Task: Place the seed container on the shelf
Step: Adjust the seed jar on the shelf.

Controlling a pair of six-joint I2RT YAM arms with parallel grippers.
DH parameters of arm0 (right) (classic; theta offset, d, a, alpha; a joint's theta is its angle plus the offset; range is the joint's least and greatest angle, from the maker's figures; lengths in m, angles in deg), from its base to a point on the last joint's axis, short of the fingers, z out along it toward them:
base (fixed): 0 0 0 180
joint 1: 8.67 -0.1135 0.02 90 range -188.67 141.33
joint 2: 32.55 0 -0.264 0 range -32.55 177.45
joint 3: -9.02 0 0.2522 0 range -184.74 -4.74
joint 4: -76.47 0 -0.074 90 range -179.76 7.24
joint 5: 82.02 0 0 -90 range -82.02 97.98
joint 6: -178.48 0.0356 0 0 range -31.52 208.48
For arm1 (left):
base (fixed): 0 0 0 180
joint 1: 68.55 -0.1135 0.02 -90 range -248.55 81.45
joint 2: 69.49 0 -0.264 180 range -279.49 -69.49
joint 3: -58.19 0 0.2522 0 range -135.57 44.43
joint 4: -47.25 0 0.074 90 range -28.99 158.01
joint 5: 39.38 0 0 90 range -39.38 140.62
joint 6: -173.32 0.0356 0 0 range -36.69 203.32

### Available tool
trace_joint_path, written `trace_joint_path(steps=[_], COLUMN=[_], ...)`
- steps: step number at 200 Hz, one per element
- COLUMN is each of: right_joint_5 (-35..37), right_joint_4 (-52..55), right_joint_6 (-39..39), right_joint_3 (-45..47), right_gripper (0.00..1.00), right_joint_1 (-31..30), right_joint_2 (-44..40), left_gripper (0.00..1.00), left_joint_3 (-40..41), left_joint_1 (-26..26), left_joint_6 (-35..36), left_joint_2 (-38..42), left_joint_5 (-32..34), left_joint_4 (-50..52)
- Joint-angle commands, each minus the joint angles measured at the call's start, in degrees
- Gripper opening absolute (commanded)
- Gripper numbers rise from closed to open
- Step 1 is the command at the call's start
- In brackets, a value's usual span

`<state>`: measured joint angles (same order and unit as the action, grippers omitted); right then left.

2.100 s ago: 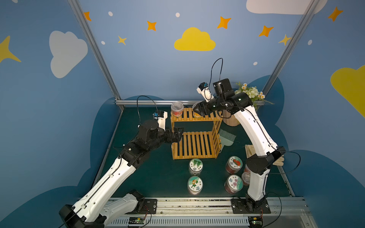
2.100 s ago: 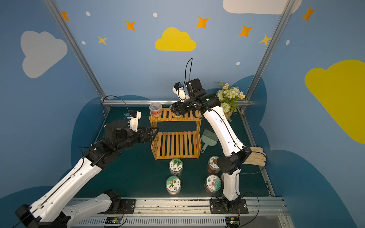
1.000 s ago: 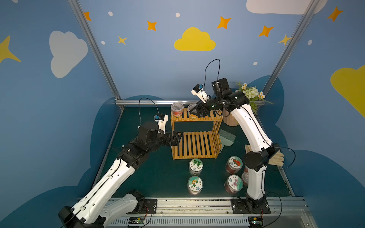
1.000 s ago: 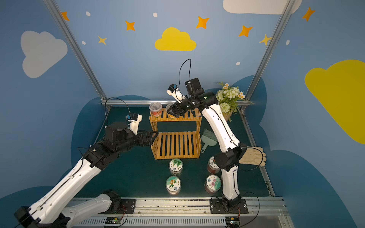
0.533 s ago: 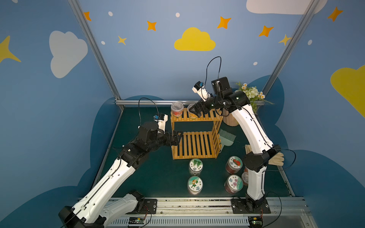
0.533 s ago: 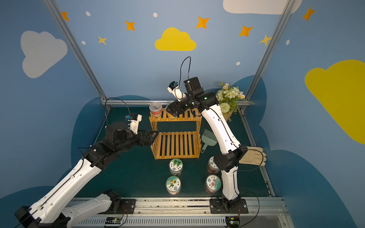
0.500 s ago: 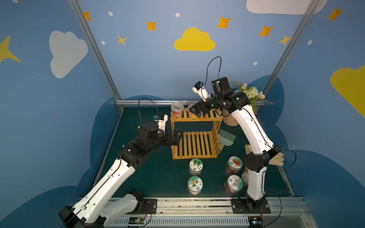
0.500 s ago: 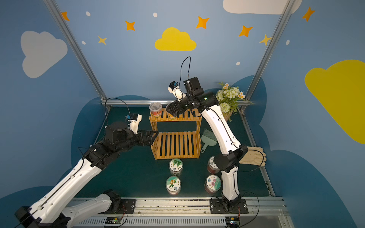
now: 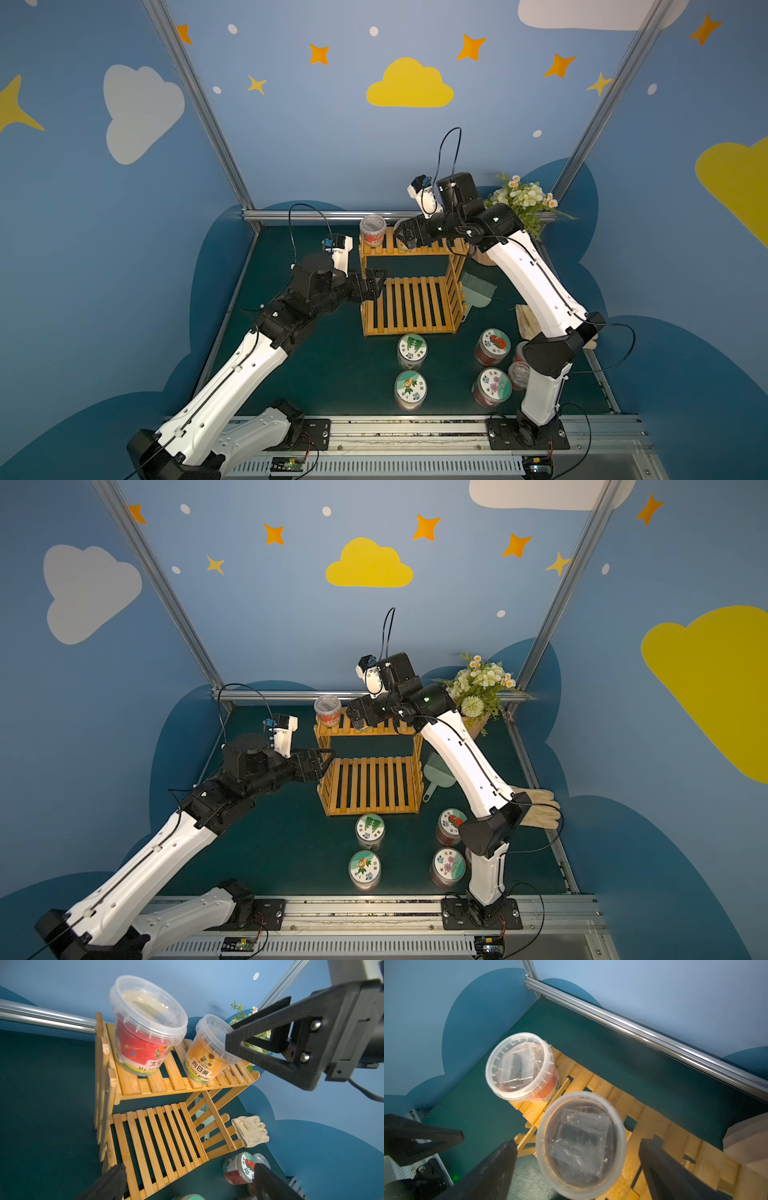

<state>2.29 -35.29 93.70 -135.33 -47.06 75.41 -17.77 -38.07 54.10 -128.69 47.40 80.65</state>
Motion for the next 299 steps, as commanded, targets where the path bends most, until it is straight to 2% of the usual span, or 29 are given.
trace_joint_path(steps=[1,69,95,116,136,184,205,299], right_joint_5=[1.34,1.41,2.85,3.02,0.15,-13.39,-17.14,-17.14], right_joint_4=[-1.32,0.56,1.55,1.95,1.88,-0.37,-0.33,-0.5], right_joint_6=[1.35,-0.68,-3.14,-5.17,-6.84,-6.27,-6.52,-7.28], right_joint_3=[-0.79,-2.92,-3.95,-4.45,-5.29,-6.6,-6.94,-8.37], right_gripper=[0.98,0.93,0.81,0.77,0.73,0.73,0.73,0.75], right_joint_1=[-0.5,-1.16,-1.15,-0.9,0.1,3.51,3.83,4.29], right_joint_2=[0.98,2.84,3.46,3.32,3.22,3.26,4.25,6.98], left_gripper=[1.0,1.0,1.0,1.0,1.0,1.0,1.0,1.0], left_joint_3=[-0.19,-0.21,-0.55,-0.43,-0.45,-0.47,-0.55,-0.21], left_joint_1=[-0.34,-0.94,-1.03,-1.12,-1.08,-1.45,-1.59,-2.0], left_joint_6=[-0.32,-0.21,-0.08,-0.1,0.11,0.4,0.42,1.19], left_joint_2=[0.79,1.02,0.74,0.92,0.93,1.25,1.48,2.8], left_joint_5=[-0.03,-0.28,-0.81,-0.73,-0.73,-0.82,-0.98,-0.54], left_joint_4=[-0.88,-0.22,0.04,0.3,0.47,1.24,1.5,2.23])
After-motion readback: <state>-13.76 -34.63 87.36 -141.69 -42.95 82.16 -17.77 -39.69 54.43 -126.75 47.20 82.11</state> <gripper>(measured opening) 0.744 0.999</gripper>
